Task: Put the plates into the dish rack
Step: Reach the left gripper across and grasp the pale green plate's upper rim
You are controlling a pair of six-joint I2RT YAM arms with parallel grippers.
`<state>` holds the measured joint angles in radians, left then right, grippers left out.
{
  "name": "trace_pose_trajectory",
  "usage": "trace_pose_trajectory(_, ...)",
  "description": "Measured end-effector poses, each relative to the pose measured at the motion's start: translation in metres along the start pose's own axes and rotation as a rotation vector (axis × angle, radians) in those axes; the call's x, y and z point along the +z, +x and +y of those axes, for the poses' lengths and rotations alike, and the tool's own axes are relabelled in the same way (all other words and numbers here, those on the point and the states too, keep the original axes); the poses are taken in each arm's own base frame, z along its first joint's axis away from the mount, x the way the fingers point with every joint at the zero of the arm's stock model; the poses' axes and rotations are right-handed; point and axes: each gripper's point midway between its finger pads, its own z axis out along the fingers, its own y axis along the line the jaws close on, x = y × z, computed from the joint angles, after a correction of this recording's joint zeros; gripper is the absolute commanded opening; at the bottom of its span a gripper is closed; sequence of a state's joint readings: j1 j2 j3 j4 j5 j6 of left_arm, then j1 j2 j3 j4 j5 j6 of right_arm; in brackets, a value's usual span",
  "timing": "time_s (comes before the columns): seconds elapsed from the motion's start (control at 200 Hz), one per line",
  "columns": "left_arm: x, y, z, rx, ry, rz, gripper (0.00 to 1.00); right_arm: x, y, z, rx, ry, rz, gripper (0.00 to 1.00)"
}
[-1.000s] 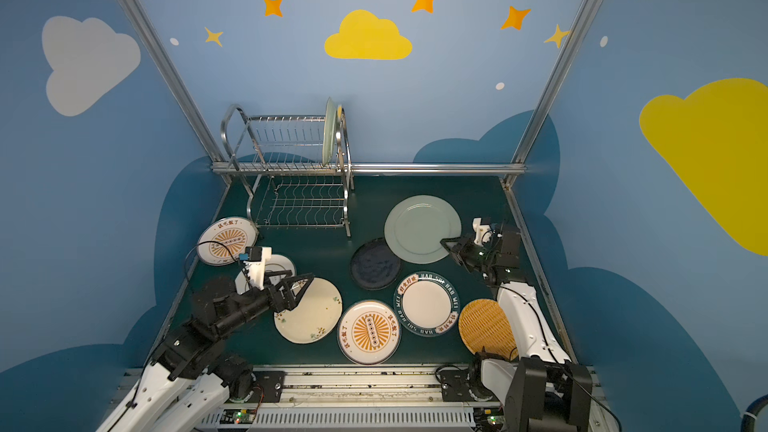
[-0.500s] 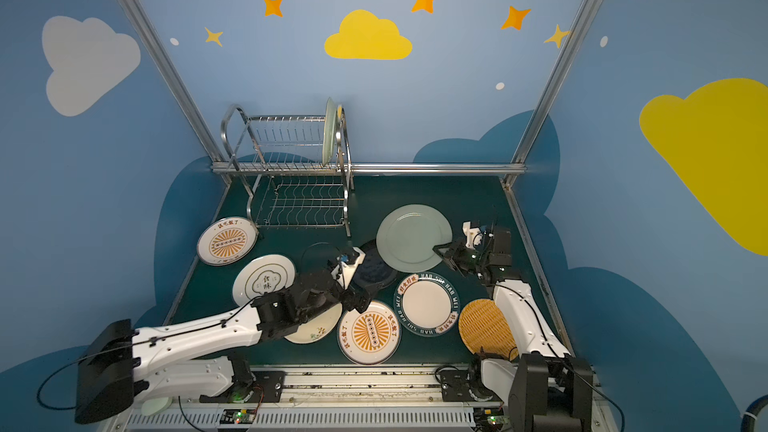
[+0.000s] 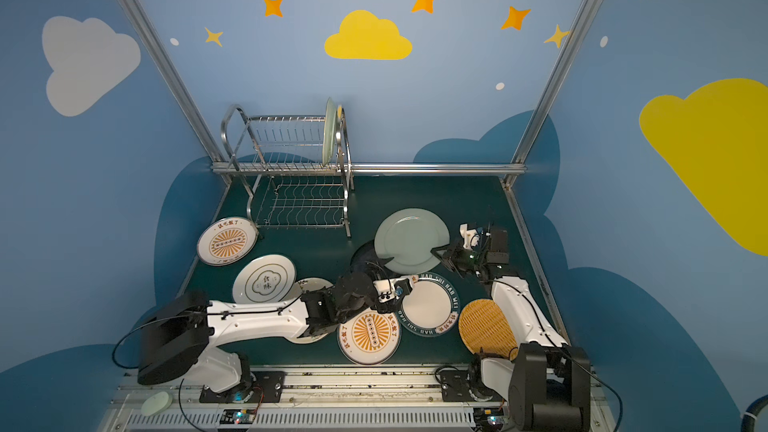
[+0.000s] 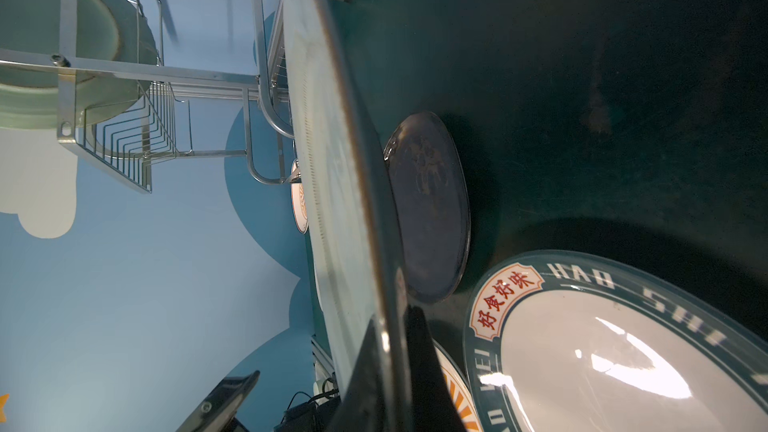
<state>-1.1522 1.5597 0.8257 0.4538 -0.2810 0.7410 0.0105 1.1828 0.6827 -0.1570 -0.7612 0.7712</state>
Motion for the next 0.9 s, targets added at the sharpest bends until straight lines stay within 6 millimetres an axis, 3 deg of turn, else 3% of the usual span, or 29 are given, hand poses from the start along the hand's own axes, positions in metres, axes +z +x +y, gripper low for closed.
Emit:
trace_pose_trajectory(0.3,0.033,0.005,-0.007,0.222,-0.082,0.059,0.75,0.001,0.001,-0.001,0.01,-0.002,0.014,0.0)
trace_pose_trajectory(0.516,0.046,0.007,-0.006,0.264,-0.117,0.076,0.64,0.002,0.003,0.0,0.013,-0.007,0.021,0.0)
trace_pose_trajectory(0.661,0.053,0.01,-0.005,0.277,-0.147,0.084,0.45,0.003,0.003,-0.001,0.02,-0.007,0.03,0.0)
trace_pose_trajectory(0.836,0.062,0.015,-0.004,0.296,-0.193,0.096,0.38,0.003,0.004,-0.003,0.026,-0.003,0.035,0.0)
trace_pose_trajectory(0.896,0.064,0.017,-0.003,0.302,-0.204,0.105,0.31,0.004,0.004,-0.003,0.027,-0.003,0.036,0.0)
